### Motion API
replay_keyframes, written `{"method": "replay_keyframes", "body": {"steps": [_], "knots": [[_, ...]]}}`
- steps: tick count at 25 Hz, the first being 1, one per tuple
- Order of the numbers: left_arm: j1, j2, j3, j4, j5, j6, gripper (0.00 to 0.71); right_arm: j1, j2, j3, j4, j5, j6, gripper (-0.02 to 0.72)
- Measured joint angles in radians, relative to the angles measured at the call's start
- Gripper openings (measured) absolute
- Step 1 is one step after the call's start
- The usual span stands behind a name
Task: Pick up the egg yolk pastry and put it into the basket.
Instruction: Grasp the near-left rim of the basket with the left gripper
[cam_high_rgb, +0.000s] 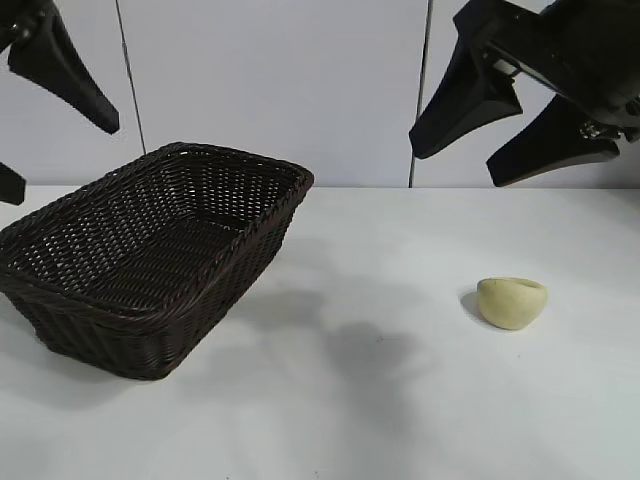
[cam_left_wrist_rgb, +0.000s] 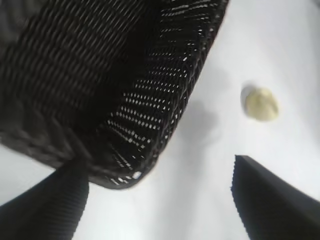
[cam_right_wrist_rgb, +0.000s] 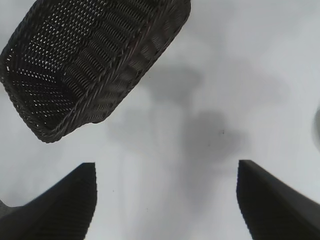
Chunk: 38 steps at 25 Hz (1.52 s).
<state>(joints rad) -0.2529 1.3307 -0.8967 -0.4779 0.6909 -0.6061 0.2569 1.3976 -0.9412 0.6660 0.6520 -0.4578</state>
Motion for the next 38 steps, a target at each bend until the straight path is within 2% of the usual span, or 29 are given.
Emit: {"method": "replay_keyframes", "body": {"steps": [5, 8, 21, 25, 32, 34, 38], "knots": [[0.000, 0.000, 0.000, 0.200, 0.020, -0.232, 0.571, 0.000, 0.000, 0.000, 0.000, 0.000, 0.000, 0.555], [0.000, 0.017, 0.000, 0.257, 0.020, -0.311, 0.571, 0.000, 0.000, 0.000, 0.000, 0.000, 0.000, 0.555], [-0.005, 0.278, 0.000, 0.267, -0.053, -0.333, 0.571, 0.000, 0.000, 0.000, 0.000, -0.001, -0.001, 0.555], [-0.009, 0.369, 0.000, 0.229, -0.090, -0.333, 0.571, 0.000, 0.000, 0.000, 0.000, -0.001, -0.001, 0.555], [-0.009, 0.430, 0.000, 0.209, -0.139, -0.334, 0.568, 0.000, 0.000, 0.000, 0.000, -0.001, -0.001, 0.555], [-0.009, 0.430, 0.000, 0.209, -0.146, -0.334, 0.531, 0.000, 0.000, 0.000, 0.000, -0.001, -0.001, 0.555], [-0.009, 0.430, 0.000, 0.208, -0.146, -0.335, 0.354, 0.000, 0.000, 0.000, -0.001, -0.001, -0.001, 0.555]]}}
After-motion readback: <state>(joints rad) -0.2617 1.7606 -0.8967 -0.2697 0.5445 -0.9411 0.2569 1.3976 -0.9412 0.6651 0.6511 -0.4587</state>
